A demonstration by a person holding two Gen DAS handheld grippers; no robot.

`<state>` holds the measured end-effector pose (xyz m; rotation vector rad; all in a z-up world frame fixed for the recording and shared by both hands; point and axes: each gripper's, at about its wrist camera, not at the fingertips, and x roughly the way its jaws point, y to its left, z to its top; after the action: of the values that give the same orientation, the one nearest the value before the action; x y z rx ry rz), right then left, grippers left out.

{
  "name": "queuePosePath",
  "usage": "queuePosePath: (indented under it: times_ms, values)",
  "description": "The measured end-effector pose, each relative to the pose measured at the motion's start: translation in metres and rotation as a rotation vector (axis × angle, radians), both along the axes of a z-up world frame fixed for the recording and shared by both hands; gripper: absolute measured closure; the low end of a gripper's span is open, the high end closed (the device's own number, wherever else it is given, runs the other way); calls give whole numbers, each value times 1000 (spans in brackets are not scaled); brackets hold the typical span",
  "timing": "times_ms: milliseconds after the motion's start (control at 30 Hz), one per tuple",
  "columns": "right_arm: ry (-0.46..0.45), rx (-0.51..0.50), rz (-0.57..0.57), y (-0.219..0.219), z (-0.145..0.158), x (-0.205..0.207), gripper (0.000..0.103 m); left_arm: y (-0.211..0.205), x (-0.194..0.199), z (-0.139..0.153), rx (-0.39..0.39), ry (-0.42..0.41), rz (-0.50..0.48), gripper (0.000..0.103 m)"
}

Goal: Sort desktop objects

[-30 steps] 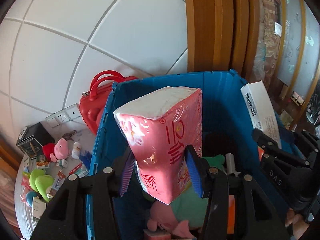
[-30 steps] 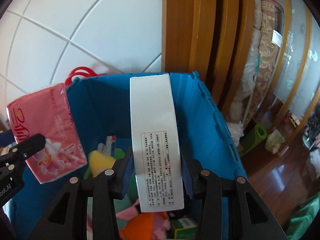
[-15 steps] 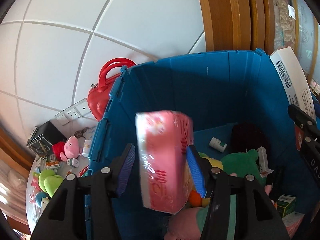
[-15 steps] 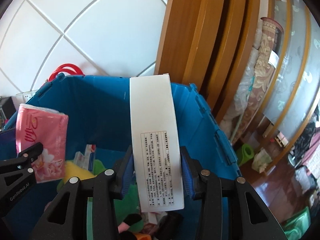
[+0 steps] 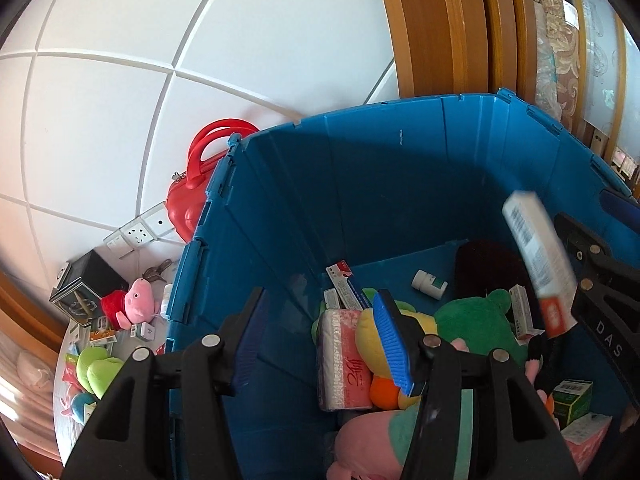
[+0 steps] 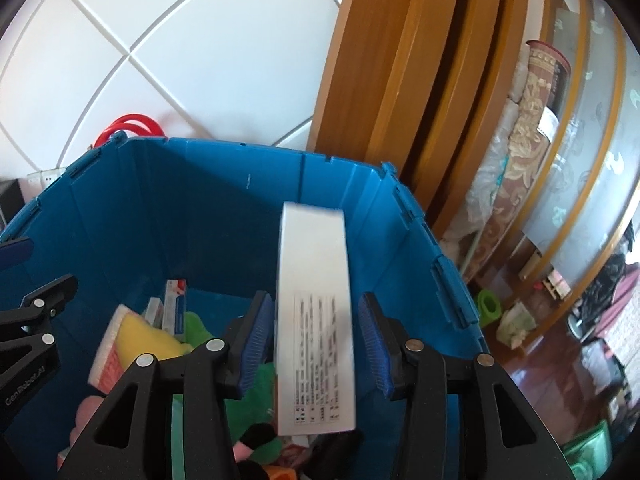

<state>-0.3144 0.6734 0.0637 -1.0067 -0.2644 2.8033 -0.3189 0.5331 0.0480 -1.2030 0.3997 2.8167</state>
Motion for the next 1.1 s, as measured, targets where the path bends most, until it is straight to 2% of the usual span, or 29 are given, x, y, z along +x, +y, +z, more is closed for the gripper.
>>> queuePosePath:
  times_ms: [67,133,233,300,333,367,633,867,1033,1100]
  values:
    - [-5,3,-1,-1,-1,0,35,-1,0,0,4,-3,3,50]
    - [0,18,2,-3,-1,1,32,-2,-1,-1,7,-6,6,50]
    - [4,33,8,-6,-1,2,18,-2,0,-1,6,-2,7,50]
    - [8,40,8,-8,-1,2,17,-2,0,-1,6,0,9,50]
    - [10,37,10,-7,0,2,12,-2,0,-1,8,0,10,50]
    - [10,31,10,-7,1,1,0,-3,0,0,12,-1,11,50]
    - [48,42,35,-11,10,6,0,-9,5,7,21,8,30,50]
    - [80,50,68,-19,19,14,0,-28,37,45,169,-4,23,50]
    - [122,143,106,-32,28,27,0,-48,77,73,229,54,1,50]
    - [136,119,130,-34,36,36,0,-62,93,85,256,86,2,42]
